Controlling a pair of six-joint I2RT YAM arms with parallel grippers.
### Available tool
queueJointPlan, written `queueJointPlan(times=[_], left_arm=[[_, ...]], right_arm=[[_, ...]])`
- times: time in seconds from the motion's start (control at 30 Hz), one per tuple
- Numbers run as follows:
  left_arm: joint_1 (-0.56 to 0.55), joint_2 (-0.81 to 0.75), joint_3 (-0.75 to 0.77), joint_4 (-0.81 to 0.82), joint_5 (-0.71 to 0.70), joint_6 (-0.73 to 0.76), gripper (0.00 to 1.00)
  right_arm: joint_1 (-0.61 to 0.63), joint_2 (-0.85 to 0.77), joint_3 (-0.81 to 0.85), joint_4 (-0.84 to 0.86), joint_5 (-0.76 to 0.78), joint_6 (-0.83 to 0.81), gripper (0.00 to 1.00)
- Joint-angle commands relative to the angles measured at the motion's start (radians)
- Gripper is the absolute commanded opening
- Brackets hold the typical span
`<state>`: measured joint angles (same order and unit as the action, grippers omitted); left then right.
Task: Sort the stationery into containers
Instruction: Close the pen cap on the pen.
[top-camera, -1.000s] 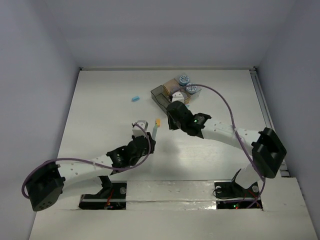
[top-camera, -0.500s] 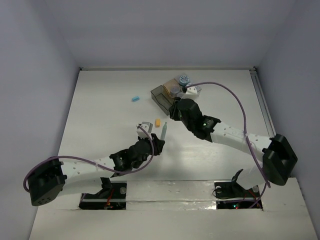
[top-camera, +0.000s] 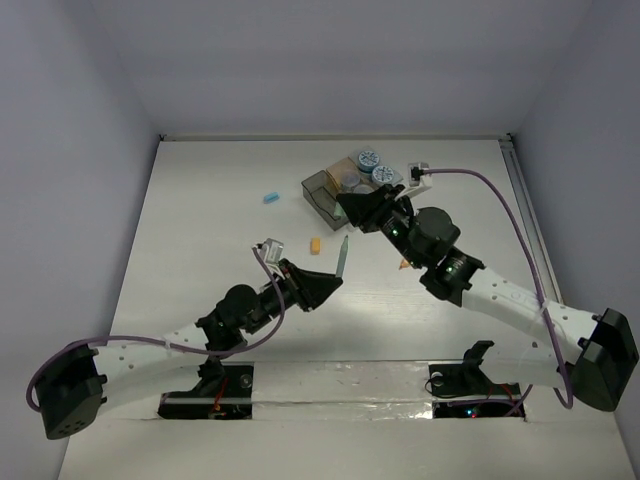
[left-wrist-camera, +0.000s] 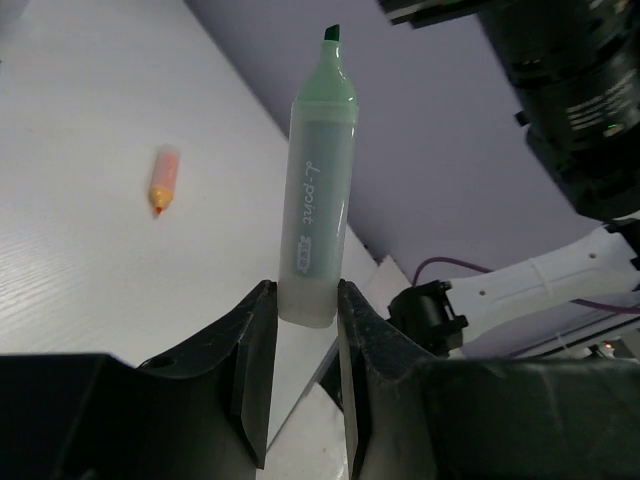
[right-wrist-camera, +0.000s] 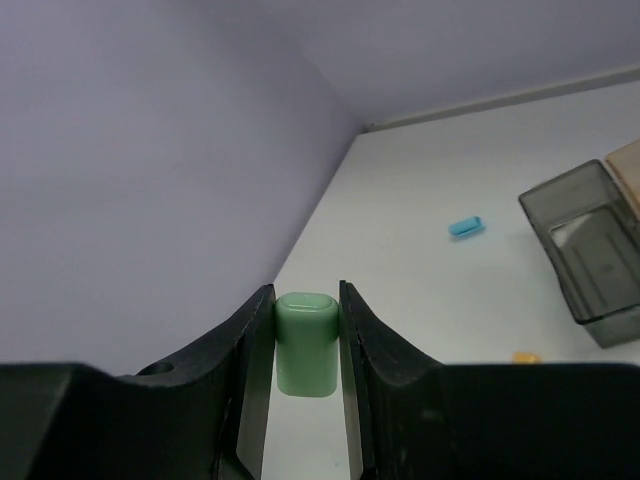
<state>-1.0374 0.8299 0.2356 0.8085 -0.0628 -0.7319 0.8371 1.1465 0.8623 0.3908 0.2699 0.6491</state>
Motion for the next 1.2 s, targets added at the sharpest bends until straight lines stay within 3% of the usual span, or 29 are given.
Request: queueJointPlan(times=[0.0, 0.6, 1.17], left_arm=[[0.019, -0.049, 0.004, 0.103, 0.087, -0.035, 0.00], [0.057, -0.133, -0.044, 0.132, 0.136, -0.098, 0.00], [0.112, -0.170, -0.064, 0.149, 0.178, -0.107, 0.00]], right_arm=[[-0.006, -0.011, -0.025, 0.121, -0.115, 0.046, 0.00], [-0.006, -0.099, -0.077, 0.183, -0.233, 0.080, 0.00], [-0.006, -0.061, -0.088, 0.212, -0.325, 0.067, 0.00]])
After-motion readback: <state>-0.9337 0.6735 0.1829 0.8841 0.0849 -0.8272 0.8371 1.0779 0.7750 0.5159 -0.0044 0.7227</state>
